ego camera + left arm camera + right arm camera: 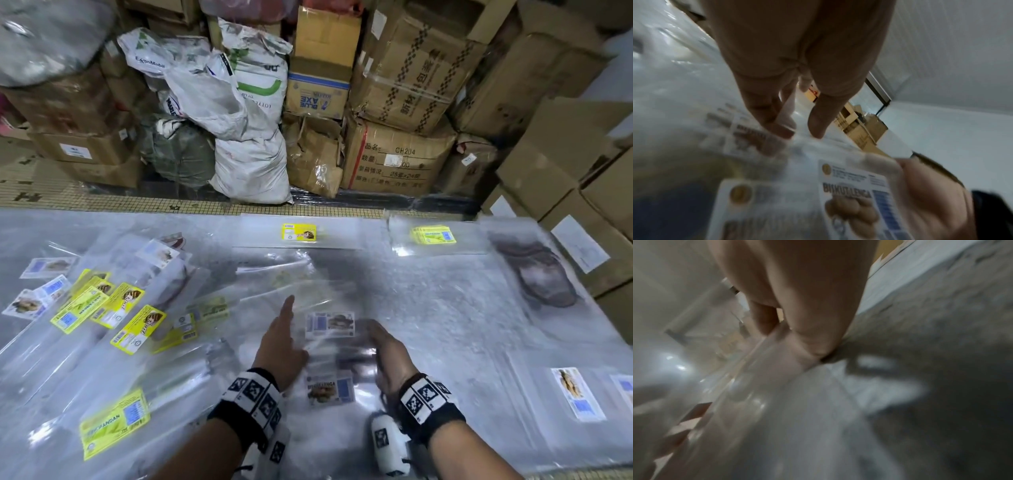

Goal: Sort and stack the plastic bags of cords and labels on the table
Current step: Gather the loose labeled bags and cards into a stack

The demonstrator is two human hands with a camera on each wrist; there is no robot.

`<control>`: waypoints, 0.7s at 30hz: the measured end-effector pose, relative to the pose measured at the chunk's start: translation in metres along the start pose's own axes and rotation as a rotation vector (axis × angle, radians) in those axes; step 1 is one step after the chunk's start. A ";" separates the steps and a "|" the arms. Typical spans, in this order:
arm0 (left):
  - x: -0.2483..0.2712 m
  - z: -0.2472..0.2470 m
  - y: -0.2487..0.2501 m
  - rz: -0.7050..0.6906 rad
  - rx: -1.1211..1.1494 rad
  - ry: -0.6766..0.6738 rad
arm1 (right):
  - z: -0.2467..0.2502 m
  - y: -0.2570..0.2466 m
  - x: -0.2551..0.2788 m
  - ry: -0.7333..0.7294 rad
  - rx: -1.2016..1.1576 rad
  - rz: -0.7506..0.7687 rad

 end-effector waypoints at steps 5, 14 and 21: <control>-0.007 -0.011 -0.008 0.112 -0.380 -0.001 | -0.011 -0.008 0.005 -0.152 0.115 0.012; 0.030 0.047 -0.047 0.321 -0.470 0.324 | 0.016 -0.036 0.003 -0.036 0.109 0.163; 0.035 0.042 -0.051 0.420 -0.472 0.281 | 0.042 -0.015 -0.003 0.033 0.121 0.080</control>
Point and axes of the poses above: each hand's wrist, its own x-axis away from the middle knuckle, its own z-axis out of the back of the hand, y = z × x, the point moved 6 cm from there along -x, towards the middle knuckle, and after that the axes turned 13 degrees about -y, right-handed, at the moved point
